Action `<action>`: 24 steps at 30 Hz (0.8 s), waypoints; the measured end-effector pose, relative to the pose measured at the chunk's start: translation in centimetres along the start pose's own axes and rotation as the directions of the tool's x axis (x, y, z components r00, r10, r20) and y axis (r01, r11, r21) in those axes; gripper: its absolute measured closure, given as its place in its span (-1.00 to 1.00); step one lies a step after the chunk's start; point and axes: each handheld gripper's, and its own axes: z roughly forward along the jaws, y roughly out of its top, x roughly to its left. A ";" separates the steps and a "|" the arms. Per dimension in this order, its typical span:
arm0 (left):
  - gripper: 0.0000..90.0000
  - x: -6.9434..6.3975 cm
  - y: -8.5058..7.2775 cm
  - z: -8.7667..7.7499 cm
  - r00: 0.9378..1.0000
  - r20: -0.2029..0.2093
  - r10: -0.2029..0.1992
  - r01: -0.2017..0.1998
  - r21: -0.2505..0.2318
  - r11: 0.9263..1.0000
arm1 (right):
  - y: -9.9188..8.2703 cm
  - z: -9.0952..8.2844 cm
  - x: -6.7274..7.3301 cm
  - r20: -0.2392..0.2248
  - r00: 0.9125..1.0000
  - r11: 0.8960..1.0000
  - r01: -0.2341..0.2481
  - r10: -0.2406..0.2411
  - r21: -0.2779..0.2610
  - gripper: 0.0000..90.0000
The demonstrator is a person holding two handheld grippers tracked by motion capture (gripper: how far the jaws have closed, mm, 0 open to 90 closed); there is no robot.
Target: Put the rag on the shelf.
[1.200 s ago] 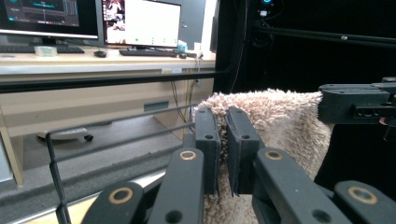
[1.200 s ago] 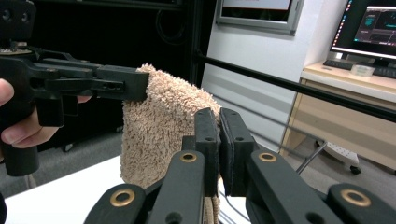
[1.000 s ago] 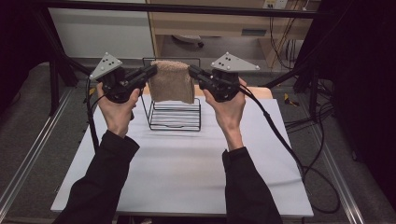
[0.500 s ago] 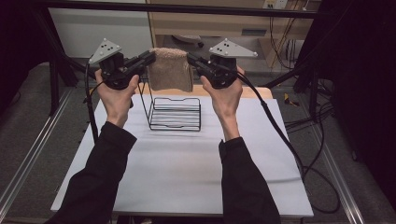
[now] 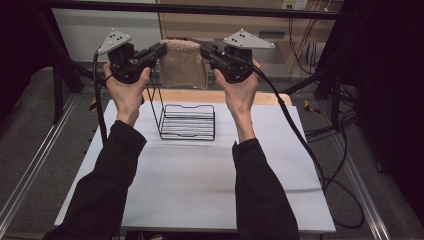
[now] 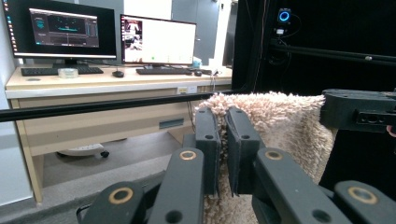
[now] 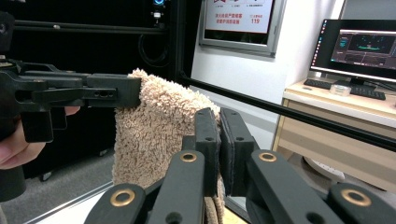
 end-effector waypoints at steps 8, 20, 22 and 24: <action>0.87 0.8 0.1 1.0 1.000 -0.014 -0.002 0.002 -0.003 1.000 | 0.1 1.2 -0.6 0.007 1.000 1.000 0.016 -0.016 -0.001 0.93; 0.87 1.9 -1.1 2.1 0.999 -0.032 -0.024 0.024 0.004 1.000 | -0.5 2.8 -1.3 0.016 0.999 0.999 0.030 -0.030 0.029 0.93; 0.87 2.0 -1.2 2.3 0.999 -0.035 -0.024 0.024 0.011 1.000 | -0.6 3.1 -1.5 0.019 0.999 0.999 0.030 -0.031 0.040 0.93; 0.87 2.0 -1.3 2.4 0.999 -0.043 -0.018 0.019 0.017 1.000 | -0.9 3.5 -1.7 0.024 0.999 0.998 0.035 -0.037 0.056 0.93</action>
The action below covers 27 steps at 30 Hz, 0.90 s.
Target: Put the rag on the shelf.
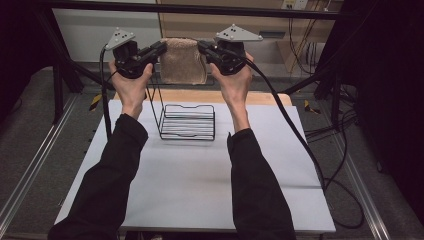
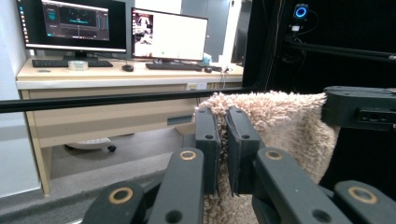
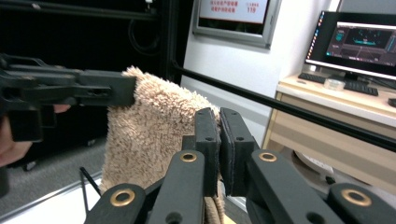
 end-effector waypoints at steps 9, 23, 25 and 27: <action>0.87 0.5 -1.3 -0.1 1.000 0.004 -0.012 0.012 0.024 1.000 | -1.0 0.5 0.2 -0.014 1.000 0.999 -0.001 0.002 0.034 0.93; 0.86 0.1 -3.6 -0.6 0.999 0.034 -0.005 0.003 0.054 0.999 | -2.9 -0.3 0.4 -0.045 0.999 0.997 -0.002 0.006 0.081 0.93; 0.86 0.1 -3.9 -0.7 0.999 0.037 -0.005 0.003 0.060 0.998 | -3.1 -0.4 0.5 -0.051 0.999 0.996 0.000 0.004 0.087 0.93; 0.86 0.1 -4.2 -0.8 0.999 0.038 -0.004 0.001 0.064 0.998 | -3.3 -0.5 0.6 -0.055 0.998 0.996 0.013 -0.007 0.094 0.93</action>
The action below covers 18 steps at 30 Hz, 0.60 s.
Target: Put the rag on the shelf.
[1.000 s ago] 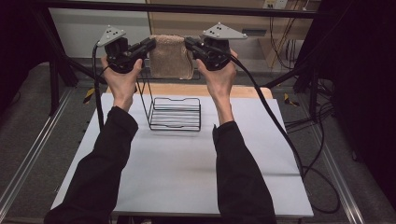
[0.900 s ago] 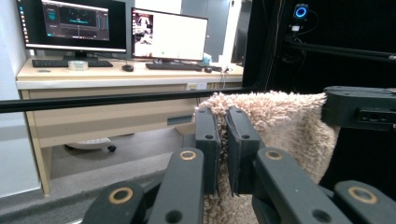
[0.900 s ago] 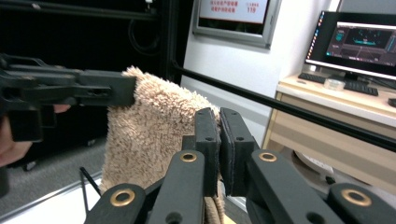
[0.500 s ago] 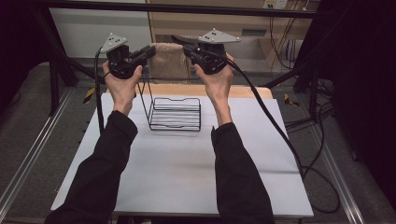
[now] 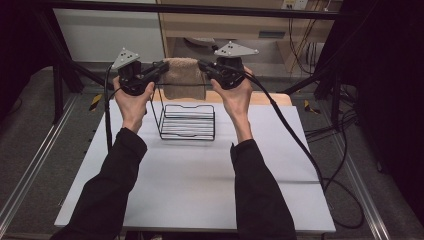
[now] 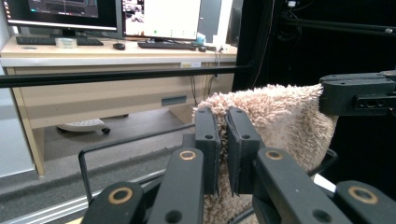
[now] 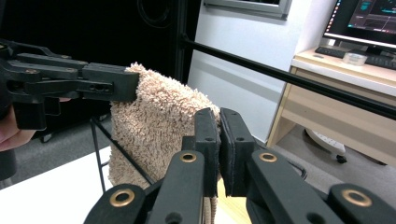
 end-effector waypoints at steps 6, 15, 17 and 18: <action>0.86 -0.1 -0.1 -0.7 1.000 0.006 0.009 -0.009 -0.013 1.000 | 0.0 -0.3 0.4 -0.016 1.000 1.000 0.013 -0.013 -0.018 0.93; 0.86 -0.4 0.0 -1.3 1.000 0.015 0.027 -0.027 -0.019 0.999 | -0.1 -1.1 0.9 -0.026 0.999 0.999 0.043 -0.044 -0.028 0.93; 0.86 -0.5 -0.1 -1.5 0.999 0.018 0.031 -0.031 -0.020 0.999 | -0.1 -1.1 1.0 -0.028 0.998 0.999 0.047 -0.048 -0.027 0.93; 0.85 -0.5 -0.2 -1.6 0.999 0.021 0.034 -0.033 -0.019 0.999 | -0.2 -1.3 1.2 -0.032 0.998 0.998 0.055 -0.056 -0.027 0.92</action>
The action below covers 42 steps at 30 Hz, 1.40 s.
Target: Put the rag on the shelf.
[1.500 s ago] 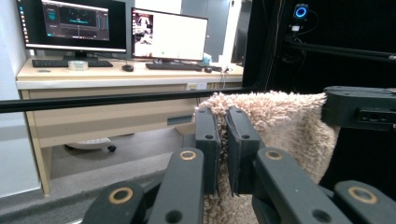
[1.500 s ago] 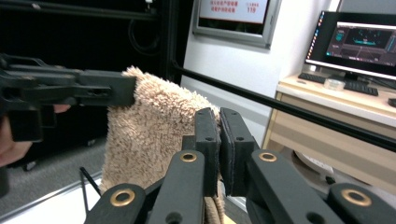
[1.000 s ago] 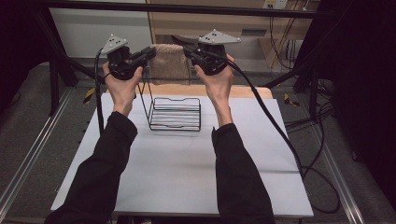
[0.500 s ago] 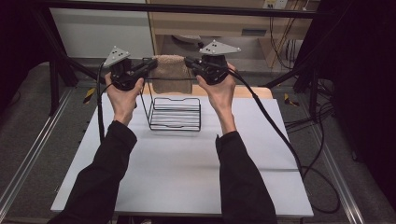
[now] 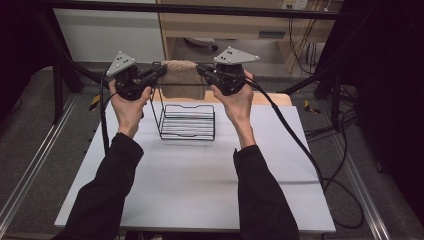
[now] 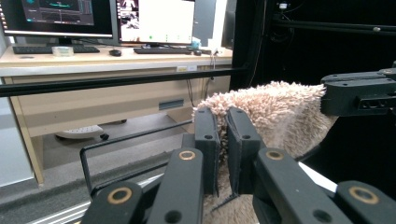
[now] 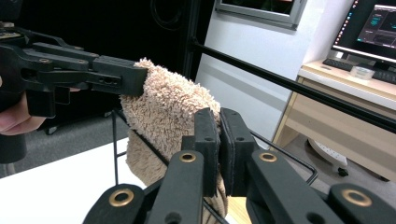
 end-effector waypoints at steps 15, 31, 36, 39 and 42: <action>0.82 -0.1 -1.0 -0.6 1.000 0.018 0.023 -0.024 0.038 0.999 | -0.5 -0.3 0.8 -0.015 0.999 0.998 0.048 -0.048 0.034 0.92; 0.47 0.3 1.0 -2.8 1.000 0.022 -0.007 0.006 0.062 0.998 | -1.4 -0.5 2.1 -0.050 0.993 0.991 0.111 -0.108 0.076 0.92; 0.54 -0.1 2.2 -1.9 1.000 0.011 0.005 -0.006 0.079 0.997 | -1.6 -0.7 2.6 -0.066 0.989 0.986 0.137 -0.131 0.091 0.93; 0.58 -0.2 2.6 -0.9 1.000 0.013 0.001 -0.002 0.104 0.995 | -1.8 -0.7 2.7 -0.070 0.987 0.984 0.148 -0.142 0.100 0.93; 0.63 -0.4 2.8 -0.1 1.000 0.026 0.004 -0.007 0.140 0.990 | -2.0 -0.7 2.7 -0.079 0.986 0.983 0.152 -0.144 0.105 0.93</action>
